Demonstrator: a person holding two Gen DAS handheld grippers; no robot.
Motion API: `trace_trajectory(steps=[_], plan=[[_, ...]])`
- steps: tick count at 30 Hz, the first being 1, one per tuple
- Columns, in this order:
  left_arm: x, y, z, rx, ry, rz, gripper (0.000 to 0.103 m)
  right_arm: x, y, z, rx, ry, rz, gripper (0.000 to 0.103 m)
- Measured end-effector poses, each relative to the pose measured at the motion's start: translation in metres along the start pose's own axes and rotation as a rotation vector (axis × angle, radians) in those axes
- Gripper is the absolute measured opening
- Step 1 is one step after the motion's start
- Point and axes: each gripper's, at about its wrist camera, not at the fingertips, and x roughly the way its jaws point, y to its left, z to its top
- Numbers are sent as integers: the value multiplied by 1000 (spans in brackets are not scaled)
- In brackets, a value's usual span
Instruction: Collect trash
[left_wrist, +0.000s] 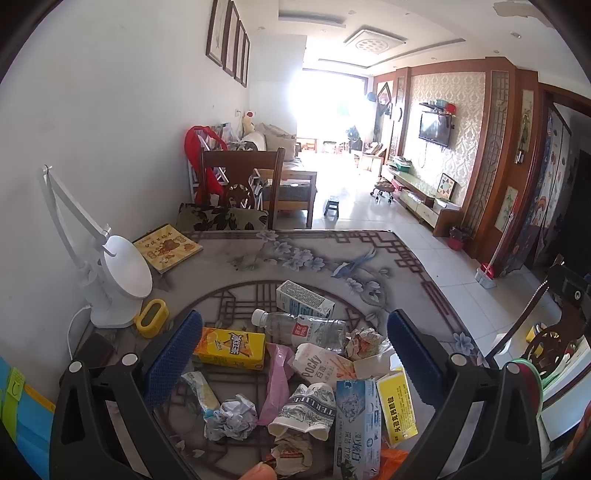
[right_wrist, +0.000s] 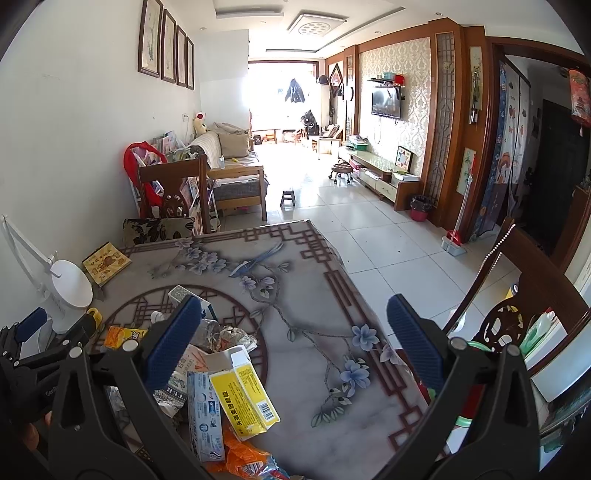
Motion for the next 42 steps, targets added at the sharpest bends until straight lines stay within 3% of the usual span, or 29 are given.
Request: trace_trajectory(steps=[27, 37, 42], plan=[[12, 6, -2, -14, 15, 31, 95, 14, 3, -8, -5, 28, 7, 100], [29, 49, -6, -62, 42, 122, 95, 29, 15, -16, -35, 80, 30, 100], [33, 68, -10, -90, 19, 116, 95, 39, 24, -20, -49, 108, 54, 100]])
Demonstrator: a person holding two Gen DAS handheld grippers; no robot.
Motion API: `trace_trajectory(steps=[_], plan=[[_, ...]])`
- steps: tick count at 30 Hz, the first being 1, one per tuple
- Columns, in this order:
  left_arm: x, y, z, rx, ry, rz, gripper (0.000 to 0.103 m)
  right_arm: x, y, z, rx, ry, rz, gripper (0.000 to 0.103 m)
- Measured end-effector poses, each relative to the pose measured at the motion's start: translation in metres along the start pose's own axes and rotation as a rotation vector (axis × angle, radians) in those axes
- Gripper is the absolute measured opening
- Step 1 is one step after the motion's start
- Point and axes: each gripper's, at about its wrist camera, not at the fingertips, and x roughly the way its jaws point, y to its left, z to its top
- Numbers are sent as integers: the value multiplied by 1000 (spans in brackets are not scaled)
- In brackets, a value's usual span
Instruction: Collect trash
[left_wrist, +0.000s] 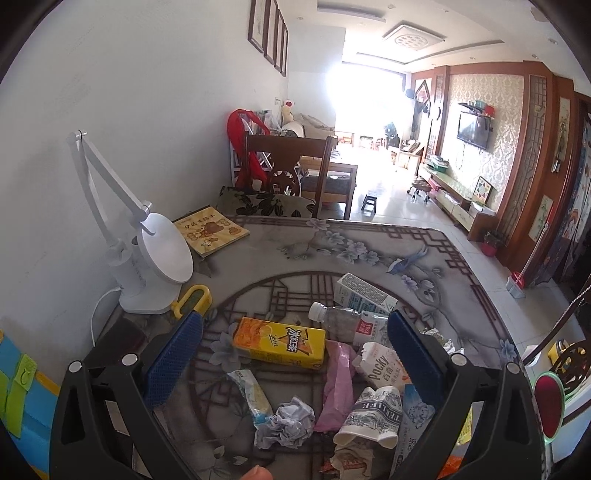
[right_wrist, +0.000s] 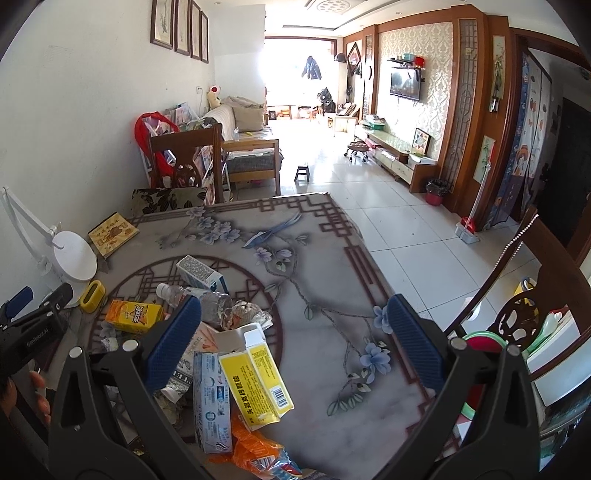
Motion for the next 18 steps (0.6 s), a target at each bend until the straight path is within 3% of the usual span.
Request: trace_trajectory(steps=[2, 4, 7, 11, 15, 18], plan=[[2, 11, -2, -47, -28, -49, 95, 6, 6, -2, -16, 15, 27, 100], [12, 21, -4, -77, 2, -90, 95, 16, 13, -4, -38, 44, 67, 100], [36, 20, -12, 29, 126, -56, 95, 39, 24, -8, -69, 126, 144, 100], [70, 24, -30, 122, 211, 18, 95, 68, 39, -14, -65, 211, 245, 100], [121, 46, -32, 19, 342, -23, 95, 88, 55, -14, -125, 242, 255, 100], [166, 63, -29, -166, 454, -72, 95, 109, 72, -9, -228, 252, 219, 100]])
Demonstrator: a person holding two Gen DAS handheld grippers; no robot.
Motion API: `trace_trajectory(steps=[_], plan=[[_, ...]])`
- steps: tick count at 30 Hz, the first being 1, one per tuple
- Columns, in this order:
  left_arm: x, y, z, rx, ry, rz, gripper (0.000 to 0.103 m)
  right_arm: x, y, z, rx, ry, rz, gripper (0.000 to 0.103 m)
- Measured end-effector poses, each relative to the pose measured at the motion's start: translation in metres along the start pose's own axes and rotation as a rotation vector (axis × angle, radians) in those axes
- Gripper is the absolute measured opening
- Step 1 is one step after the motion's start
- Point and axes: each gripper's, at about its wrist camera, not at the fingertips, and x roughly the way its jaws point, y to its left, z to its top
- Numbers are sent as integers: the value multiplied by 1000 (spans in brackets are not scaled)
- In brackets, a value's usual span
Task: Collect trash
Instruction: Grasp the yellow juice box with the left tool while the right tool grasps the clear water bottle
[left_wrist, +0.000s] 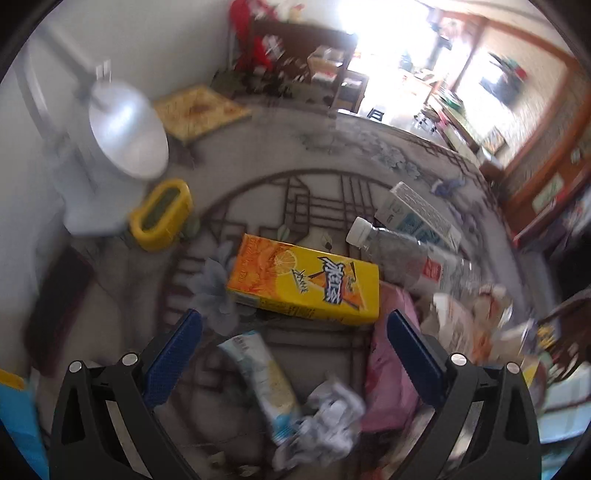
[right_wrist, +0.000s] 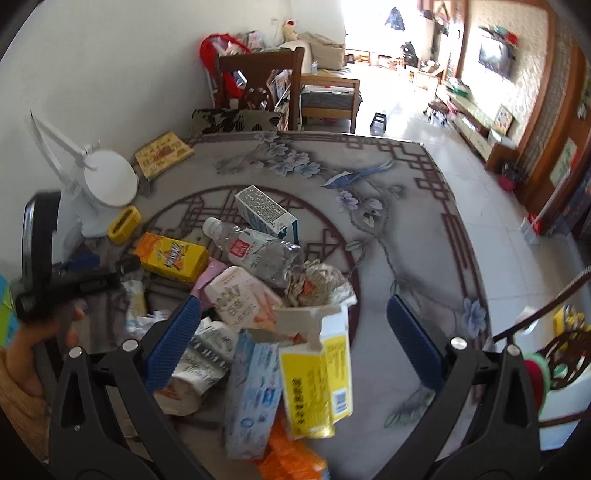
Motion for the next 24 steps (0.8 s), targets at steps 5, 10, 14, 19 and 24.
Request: trace_trajectory(steps=[5, 10, 14, 19, 24], plan=[[53, 19, 16, -319, 75, 67, 95, 32, 3, 22, -73, 31, -38, 100], [90, 24, 17, -588, 155, 126, 96, 59, 9, 33, -108, 57, -40, 100], [97, 15, 21, -586, 120, 145, 95, 81, 18, 42, -170, 64, -52, 100], [104, 14, 28, -533, 88, 38, 79, 128, 25, 56, -283, 175, 67, 100], [103, 13, 40, -453, 129, -7, 75, 170, 41, 61, -474, 327, 171, 100]])
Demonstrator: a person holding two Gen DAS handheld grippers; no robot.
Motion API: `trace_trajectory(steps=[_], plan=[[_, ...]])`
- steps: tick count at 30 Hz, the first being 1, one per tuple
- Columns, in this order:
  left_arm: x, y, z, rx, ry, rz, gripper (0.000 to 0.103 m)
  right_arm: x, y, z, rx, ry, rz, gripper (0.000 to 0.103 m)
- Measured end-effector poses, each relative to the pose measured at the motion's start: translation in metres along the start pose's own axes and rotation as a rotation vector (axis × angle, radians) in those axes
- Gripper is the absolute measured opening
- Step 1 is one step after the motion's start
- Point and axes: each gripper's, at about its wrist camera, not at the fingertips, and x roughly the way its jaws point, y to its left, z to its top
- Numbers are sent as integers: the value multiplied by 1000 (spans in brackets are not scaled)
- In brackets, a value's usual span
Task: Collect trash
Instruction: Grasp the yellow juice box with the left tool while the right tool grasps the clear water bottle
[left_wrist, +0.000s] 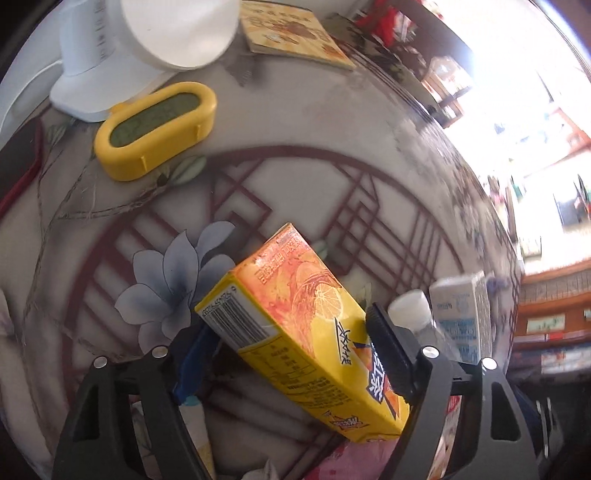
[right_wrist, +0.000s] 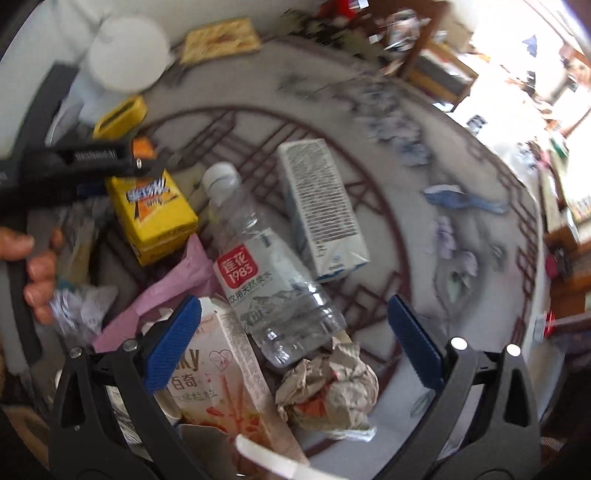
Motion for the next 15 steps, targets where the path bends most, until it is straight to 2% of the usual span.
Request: trace_trajectory(steps=[4, 6, 7, 8, 11, 13, 15], plan=[[-10, 0, -6, 21, 16, -9, 75, 25, 2, 11, -94, 93, 73, 97], [-17, 3, -15, 11, 26, -21, 77, 31, 2, 12, -97, 109, 127, 83], [-20, 3, -19, 10, 28, -25, 77, 32, 3, 12, -92, 108, 146, 63], [-21, 1, -22, 19, 30, -26, 78, 31, 5, 12, -87, 102, 150, 58], [-26, 2, -31, 36, 32, -25, 80, 30, 6, 9, -42, 107, 209, 56], [-23, 1, -34, 34, 38, -25, 86, 28, 7, 7, -15, 101, 250, 56], [-13, 1, -33, 30, 55, -15, 87, 30, 10, 6, -13, 99, 243, 57]])
